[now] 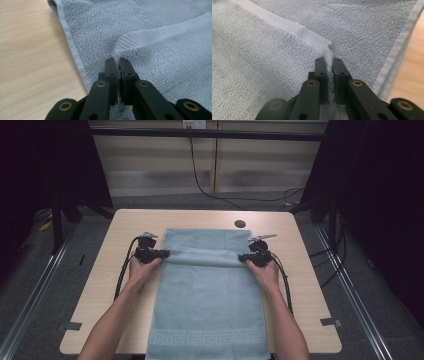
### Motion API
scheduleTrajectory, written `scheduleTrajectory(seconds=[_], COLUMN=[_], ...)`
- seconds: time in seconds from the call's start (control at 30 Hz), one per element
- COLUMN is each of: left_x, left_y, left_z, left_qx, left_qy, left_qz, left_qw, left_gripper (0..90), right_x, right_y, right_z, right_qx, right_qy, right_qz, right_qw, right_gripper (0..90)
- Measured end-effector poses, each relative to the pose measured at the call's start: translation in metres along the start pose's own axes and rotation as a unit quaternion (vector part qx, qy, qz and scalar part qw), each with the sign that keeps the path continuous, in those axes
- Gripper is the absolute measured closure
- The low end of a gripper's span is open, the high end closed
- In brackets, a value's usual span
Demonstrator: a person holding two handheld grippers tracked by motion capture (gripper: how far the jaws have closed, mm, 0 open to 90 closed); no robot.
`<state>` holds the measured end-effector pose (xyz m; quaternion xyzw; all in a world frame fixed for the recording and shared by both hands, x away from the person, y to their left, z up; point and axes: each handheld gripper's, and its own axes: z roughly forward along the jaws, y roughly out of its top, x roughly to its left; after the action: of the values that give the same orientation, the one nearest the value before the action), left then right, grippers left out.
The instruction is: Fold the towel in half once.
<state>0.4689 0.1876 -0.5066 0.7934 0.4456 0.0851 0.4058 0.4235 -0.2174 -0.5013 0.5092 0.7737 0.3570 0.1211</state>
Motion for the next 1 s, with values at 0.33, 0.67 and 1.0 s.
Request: scheduleTrajectory(seconds=[0.33, 0.67, 1.0], left_x=[-0.001, -0.032, -0.055], left_y=[0.012, 0.04, 0.014], left_z=[-0.037, -0.116, -0.164], left_qx=[-0.062, -0.151, -0.18], left_qy=[-0.046, -0.065, -0.099], left_qz=[-0.004, 0.046, 0.076], left_qw=[0.997, 0.9853, 0.9757], left_gripper=[86.5, 86.4, 86.4], right_x=[-0.009, 0.008, 0.034], right_y=[0.012, 0.044, 0.03], right_z=[-0.035, -0.118, -0.165], right_qx=[-0.065, -0.18, -0.209], right_qy=[0.023, 0.041, 0.071], right_qz=[0.011, -0.026, -0.064], right_qw=[0.9975, 0.9825, 0.9732], right_gripper=[84.9, 84.8, 84.7])
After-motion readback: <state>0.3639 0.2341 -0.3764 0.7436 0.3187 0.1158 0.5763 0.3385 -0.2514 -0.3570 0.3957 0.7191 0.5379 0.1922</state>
